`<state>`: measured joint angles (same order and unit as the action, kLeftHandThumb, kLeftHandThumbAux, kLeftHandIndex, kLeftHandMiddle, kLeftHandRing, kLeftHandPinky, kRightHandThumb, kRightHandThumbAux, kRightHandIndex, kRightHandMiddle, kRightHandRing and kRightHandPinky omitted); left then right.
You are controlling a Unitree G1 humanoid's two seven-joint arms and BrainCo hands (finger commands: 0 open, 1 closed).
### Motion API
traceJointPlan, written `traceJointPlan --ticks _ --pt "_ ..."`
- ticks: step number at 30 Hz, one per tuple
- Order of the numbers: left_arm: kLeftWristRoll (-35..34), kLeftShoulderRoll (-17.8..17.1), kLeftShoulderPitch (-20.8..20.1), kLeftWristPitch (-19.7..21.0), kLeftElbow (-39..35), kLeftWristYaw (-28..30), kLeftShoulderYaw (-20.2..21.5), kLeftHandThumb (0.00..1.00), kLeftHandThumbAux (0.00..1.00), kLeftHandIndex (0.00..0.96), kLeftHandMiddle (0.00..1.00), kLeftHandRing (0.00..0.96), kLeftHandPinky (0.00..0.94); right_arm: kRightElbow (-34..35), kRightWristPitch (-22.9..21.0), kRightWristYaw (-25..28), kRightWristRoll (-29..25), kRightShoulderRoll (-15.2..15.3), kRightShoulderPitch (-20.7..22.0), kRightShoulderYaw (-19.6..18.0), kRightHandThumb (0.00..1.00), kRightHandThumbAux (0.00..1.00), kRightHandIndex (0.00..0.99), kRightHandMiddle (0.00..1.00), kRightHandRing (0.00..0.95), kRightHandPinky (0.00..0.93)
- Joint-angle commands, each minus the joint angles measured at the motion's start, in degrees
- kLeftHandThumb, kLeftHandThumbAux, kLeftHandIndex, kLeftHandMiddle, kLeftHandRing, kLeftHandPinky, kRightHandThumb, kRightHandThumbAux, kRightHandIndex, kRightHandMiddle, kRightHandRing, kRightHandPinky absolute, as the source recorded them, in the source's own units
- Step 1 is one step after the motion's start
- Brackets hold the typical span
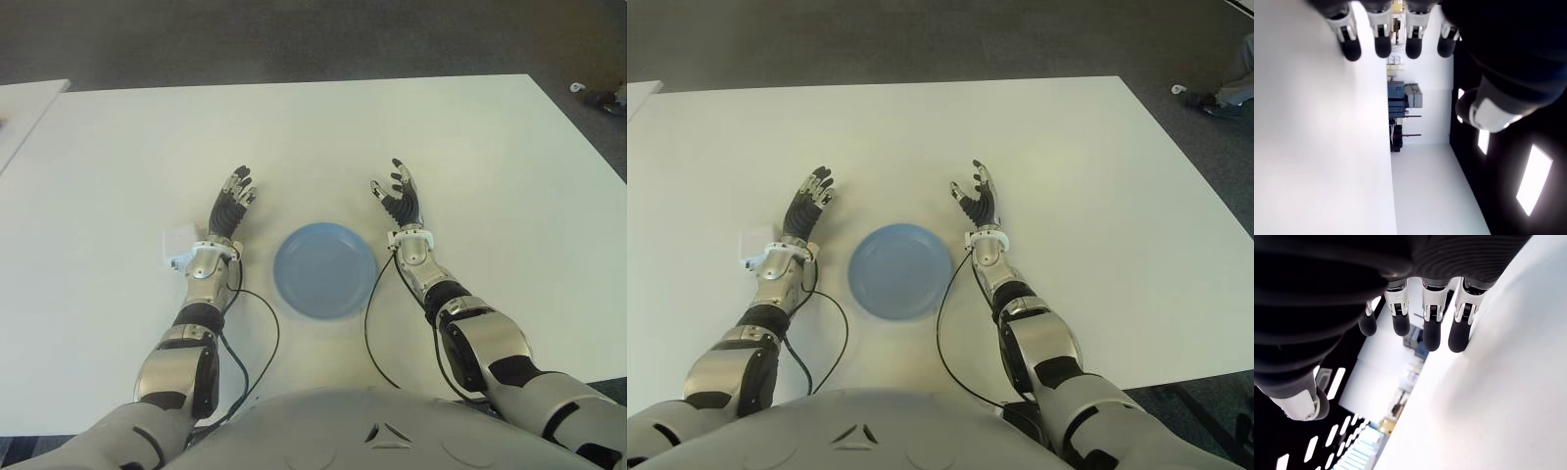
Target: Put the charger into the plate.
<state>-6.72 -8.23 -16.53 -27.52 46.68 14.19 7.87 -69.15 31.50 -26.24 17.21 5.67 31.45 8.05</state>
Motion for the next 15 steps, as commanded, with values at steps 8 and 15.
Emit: traceJointPlan --ticks 8,15 --pt "0.1 -0.8 9.3 27.6 -35.2 -1.5 -3.6 0.182 0.69 0.003 0.108 0.14 0.223 -4.3 -4.9 0.8 1.8 -1.8 -4.5 1.5 0.143 0.498 0.0 0.064 0.12 0.191" --pt "1.0 -2.5 9.7 32.8 -42.6 -1.0 -3.1 0.119 0.668 0.009 0.141 0.178 0.244 -4.4 -5.5 0.9 1.7 -2.0 -4.3 1.5 0.153 0.521 0.0 0.063 0.117 0.191"
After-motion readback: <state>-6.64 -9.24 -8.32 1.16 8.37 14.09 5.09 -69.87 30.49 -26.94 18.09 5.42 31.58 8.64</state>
